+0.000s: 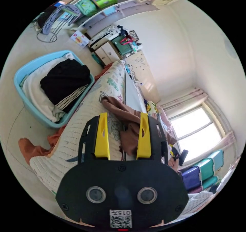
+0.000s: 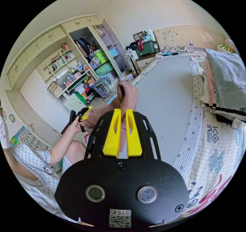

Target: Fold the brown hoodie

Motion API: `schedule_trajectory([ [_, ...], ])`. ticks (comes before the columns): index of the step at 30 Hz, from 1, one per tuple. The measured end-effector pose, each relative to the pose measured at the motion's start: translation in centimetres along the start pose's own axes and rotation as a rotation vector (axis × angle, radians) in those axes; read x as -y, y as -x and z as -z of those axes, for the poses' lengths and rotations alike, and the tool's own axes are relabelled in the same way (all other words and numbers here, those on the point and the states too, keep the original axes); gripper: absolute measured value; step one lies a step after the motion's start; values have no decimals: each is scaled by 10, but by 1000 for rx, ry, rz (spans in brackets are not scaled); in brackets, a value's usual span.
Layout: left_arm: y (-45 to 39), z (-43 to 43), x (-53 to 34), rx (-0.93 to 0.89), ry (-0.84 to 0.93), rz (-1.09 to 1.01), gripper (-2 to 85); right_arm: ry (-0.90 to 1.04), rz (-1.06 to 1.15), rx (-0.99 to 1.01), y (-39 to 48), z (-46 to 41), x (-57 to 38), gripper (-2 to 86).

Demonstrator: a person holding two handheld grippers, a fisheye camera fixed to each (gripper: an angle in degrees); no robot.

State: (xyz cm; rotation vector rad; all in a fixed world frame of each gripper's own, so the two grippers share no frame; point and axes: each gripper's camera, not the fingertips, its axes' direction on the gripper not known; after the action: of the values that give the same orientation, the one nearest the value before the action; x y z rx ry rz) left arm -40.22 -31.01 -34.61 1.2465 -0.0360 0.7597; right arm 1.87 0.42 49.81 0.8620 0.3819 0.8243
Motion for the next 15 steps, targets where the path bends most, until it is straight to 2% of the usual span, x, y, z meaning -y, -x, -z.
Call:
schedule_trajectory([
  [7, 16, -47, 23, 51, 116, 2, 161, 13, 4, 23, -55, -14, -23, 21],
  [12, 9, -73, 14, 108, 147, -51, 97, 0, -57, 5, -98, -28, -43, 20],
  [15, 0, -67, 5, -11, 131, -118, 47, -74, -108, 2, -115, -20, -56, 19],
])
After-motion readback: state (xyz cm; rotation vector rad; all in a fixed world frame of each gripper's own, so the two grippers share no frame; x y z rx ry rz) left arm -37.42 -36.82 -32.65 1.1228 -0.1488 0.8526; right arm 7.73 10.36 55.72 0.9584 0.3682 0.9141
